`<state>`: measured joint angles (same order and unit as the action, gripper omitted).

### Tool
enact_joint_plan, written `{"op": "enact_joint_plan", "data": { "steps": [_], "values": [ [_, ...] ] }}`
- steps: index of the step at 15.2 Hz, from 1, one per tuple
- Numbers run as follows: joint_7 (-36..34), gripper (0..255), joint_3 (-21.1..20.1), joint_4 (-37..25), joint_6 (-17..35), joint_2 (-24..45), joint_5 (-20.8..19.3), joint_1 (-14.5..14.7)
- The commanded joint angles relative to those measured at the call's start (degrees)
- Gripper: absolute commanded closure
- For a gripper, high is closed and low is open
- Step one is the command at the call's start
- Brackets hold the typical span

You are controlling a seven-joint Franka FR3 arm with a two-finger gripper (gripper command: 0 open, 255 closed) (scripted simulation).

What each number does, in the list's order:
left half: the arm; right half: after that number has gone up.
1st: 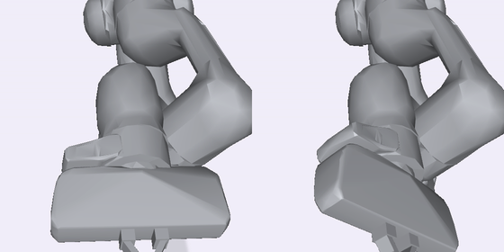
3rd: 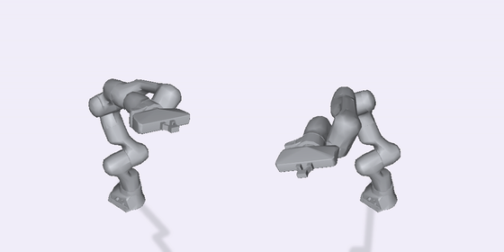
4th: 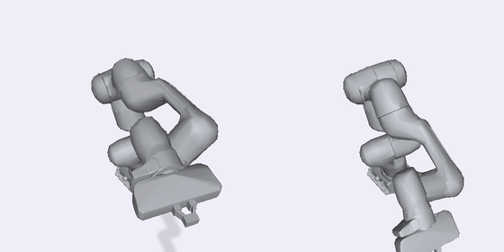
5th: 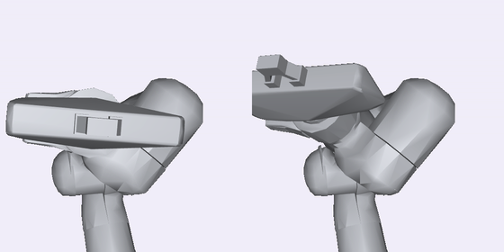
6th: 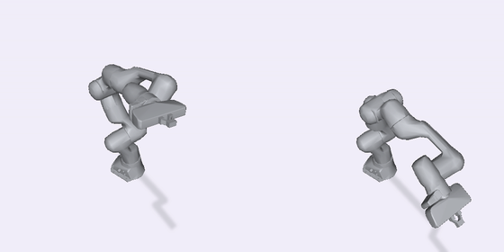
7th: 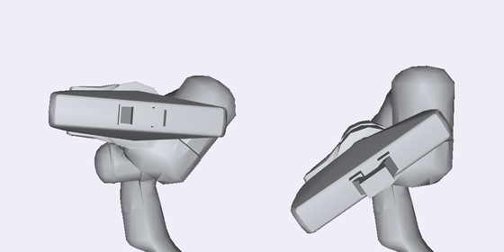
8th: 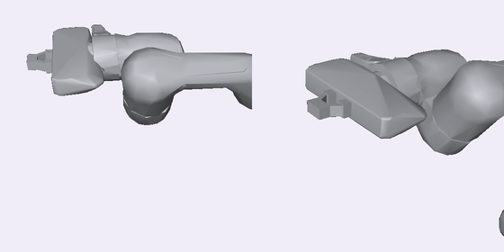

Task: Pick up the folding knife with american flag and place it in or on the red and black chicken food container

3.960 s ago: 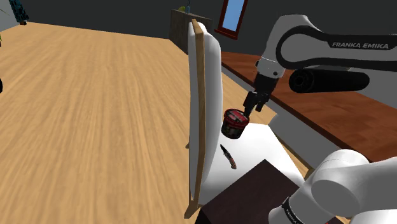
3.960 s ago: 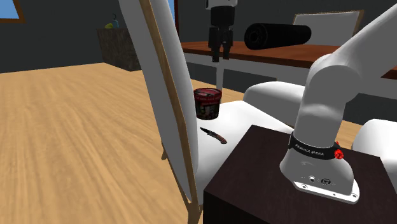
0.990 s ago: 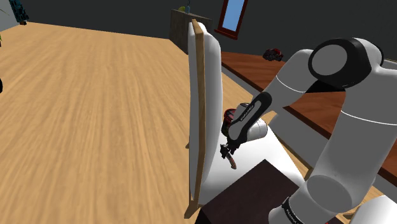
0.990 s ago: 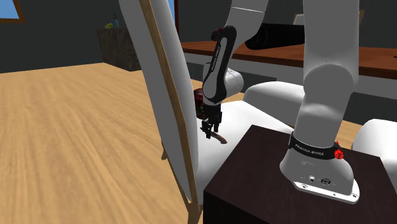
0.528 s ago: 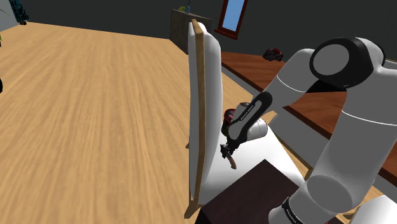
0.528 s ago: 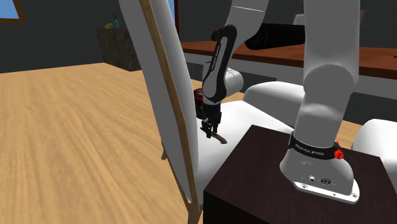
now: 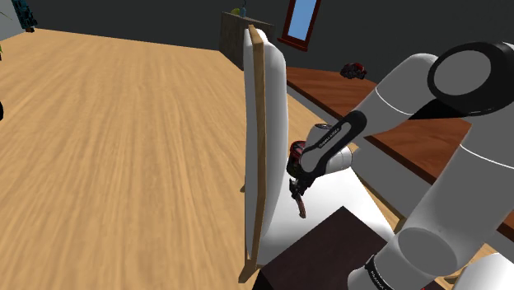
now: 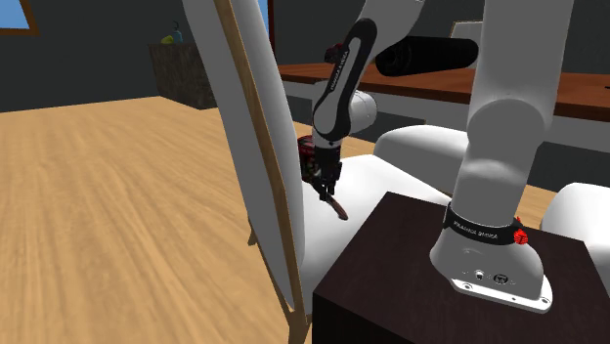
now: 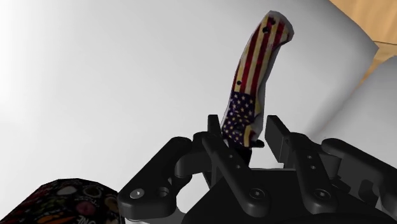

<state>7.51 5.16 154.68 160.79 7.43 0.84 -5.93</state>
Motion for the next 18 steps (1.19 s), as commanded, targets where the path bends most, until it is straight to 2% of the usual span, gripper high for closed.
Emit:
{"op": "enact_joint_plan", "data": {
  "steps": [1, 18],
  "values": [
    [-0.3, 255, 0.2, 0.1, -1.8, -1.9, -0.5, 0.1],
    [-2.1, 255, 0.4, -0.8, -18.0, -17.2, -3.1, -0.1]
  ]
}}
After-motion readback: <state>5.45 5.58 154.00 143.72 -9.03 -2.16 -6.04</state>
